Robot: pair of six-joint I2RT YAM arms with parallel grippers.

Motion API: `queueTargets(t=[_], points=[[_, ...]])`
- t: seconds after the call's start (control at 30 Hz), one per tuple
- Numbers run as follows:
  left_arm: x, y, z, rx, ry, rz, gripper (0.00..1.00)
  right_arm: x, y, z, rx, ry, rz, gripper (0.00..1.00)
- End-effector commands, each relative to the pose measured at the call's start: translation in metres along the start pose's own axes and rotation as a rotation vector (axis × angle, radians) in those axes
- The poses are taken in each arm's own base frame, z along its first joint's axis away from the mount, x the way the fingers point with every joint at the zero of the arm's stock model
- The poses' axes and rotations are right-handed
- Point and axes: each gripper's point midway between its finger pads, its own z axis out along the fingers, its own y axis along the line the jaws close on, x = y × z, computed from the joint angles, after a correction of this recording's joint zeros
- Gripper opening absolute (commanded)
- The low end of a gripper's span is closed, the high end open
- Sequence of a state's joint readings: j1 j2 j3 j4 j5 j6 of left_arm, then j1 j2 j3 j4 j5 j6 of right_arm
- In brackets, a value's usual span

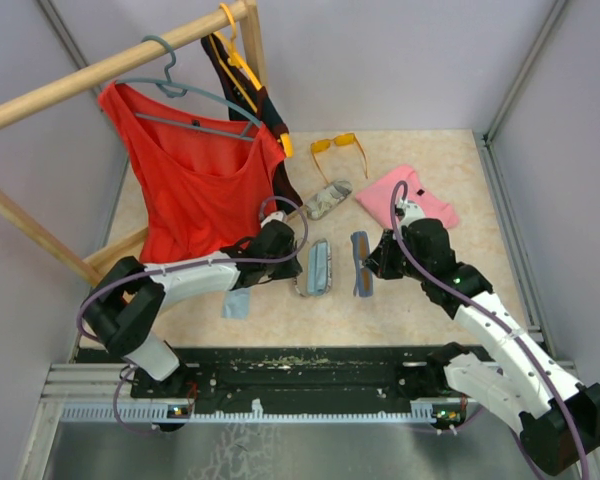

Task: Organize the sunglasses
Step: Adjust the sunglasses case at the center of the board.

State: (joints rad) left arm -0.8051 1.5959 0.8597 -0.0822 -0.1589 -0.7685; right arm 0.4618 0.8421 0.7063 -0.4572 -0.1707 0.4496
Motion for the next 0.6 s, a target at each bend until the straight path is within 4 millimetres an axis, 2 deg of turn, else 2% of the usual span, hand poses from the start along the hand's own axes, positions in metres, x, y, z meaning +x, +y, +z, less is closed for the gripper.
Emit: queueTargets(t=[0.0, 0.27, 0.57], points=[[-0.005, -0.002, 0.000, 0.017, -0.021, 0.022, 0.26, -0.018, 0.011, -0.005, -0.039, -0.066, -0.007, 0.00], [-0.018, 0.008, -0.018, -0.029, -0.069, 0.055, 0.13, -0.015, 0.013, -0.004, -0.056, -0.060, 0.001, 0.00], [-0.028, 0.024, -0.046, -0.132, -0.127, 0.119, 0.12, -0.014, 0.033, -0.004, -0.162, -0.051, 0.042, 0.00]])
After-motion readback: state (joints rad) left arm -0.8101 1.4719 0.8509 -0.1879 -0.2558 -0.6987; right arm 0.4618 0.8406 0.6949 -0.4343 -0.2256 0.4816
